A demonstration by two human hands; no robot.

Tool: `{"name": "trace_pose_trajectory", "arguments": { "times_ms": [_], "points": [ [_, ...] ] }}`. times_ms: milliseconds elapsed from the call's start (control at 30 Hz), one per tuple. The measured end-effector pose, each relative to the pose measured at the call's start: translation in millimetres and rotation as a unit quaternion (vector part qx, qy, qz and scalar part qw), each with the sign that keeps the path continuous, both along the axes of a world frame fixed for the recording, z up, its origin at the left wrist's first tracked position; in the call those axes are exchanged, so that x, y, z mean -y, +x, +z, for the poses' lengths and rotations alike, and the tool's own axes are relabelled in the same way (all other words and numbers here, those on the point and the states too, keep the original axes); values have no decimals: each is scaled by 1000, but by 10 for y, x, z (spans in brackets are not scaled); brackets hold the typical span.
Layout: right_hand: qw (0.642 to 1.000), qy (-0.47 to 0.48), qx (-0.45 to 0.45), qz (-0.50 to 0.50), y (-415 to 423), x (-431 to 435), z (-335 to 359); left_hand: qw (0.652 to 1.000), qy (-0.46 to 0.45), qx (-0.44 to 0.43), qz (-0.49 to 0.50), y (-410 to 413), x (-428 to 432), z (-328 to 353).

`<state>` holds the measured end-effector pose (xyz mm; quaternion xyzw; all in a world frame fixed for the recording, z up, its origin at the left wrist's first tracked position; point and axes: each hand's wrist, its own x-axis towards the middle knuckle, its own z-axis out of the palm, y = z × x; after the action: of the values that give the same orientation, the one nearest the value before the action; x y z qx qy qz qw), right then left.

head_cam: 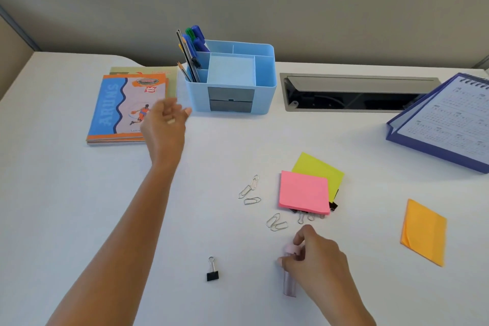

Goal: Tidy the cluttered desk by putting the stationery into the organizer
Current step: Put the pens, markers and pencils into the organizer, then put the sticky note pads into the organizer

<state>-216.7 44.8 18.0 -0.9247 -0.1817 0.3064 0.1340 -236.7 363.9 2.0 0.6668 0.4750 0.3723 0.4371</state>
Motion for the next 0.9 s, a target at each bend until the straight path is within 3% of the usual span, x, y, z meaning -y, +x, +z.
{"name": "trace_pose_trajectory", "arguments": {
  "times_ms": [267,367,467,533,667,900],
  "points": [
    [981,186,0,-54,194,-616,158,992,-87,-24,-91,-368,702,-353],
    [968,244,12,-64,433,-1029,295,984,-8,-114,-139,-361,831,-399],
    [955,288,50,-57,685,-1518,431,929,111,-262,-236,-363,856,-470],
    [946,308,88,-50,851,-1852,523,890,169,-316,-281,-384,863,-535],
    [930,328,161,-49,1166,-2442,669,855,218,-366,-296,-456,887,-622],
    [941,260,213,-35,1485,-3190,689,838,245,-390,-290,-477,918,-659]
  ]
}}
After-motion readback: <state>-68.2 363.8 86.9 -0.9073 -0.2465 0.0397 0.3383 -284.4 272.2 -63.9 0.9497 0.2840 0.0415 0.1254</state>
